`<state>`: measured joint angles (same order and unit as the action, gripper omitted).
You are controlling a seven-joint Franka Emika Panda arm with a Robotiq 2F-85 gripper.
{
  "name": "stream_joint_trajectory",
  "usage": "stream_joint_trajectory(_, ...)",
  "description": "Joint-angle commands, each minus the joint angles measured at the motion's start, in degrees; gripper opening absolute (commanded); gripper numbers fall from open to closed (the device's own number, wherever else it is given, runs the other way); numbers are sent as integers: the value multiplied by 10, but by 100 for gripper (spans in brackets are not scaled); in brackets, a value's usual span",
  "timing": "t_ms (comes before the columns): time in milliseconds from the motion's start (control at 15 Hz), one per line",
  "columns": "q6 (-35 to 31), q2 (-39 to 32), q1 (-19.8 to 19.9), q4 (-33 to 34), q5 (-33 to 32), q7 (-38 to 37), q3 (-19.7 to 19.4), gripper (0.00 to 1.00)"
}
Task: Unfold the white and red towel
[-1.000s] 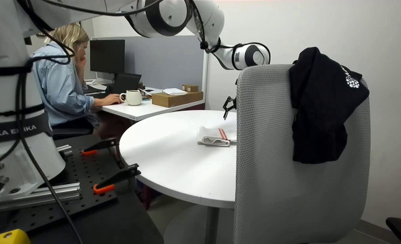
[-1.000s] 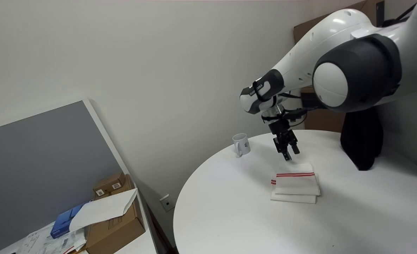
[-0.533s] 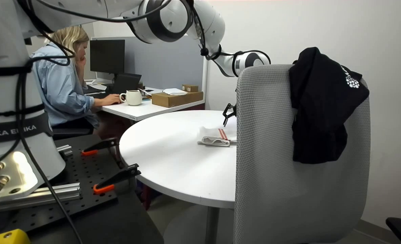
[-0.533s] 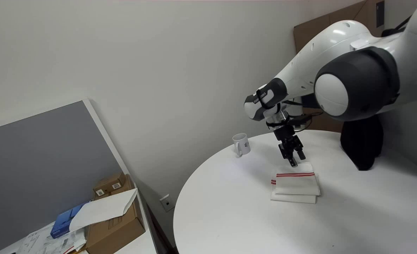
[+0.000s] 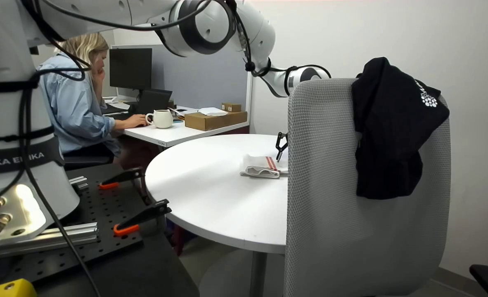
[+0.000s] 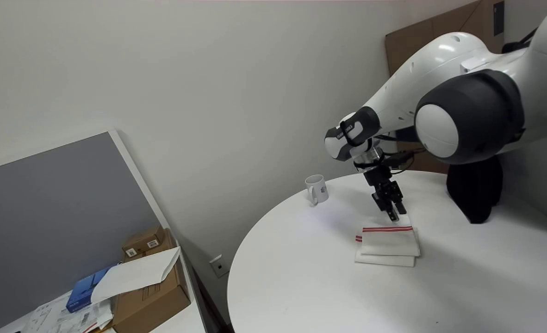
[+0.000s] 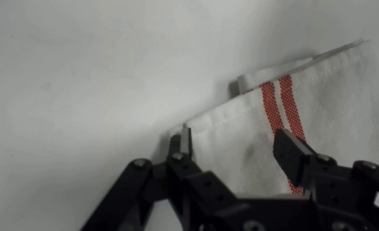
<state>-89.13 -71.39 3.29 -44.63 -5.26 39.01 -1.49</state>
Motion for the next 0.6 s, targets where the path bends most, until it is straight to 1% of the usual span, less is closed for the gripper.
stream_joint_trajectory(0,7,-17,-1,31,-3,-10,-7,69)
stream_joint_trajectory(67,7,-17,-1,32,-3,-11,-8,72)
stream_joint_trajectory(133,8,-17,-1,32,-3,-12,-10,91)
stream_joint_trajectory(267,9,-17,1,32,-3,-17,-14,98)
stream_joint_trajectory(333,9,-17,2,33,-3,-20,-16,100)
stream_joint_trajectory(533,9,-18,4,37,-4,-27,-25,100)
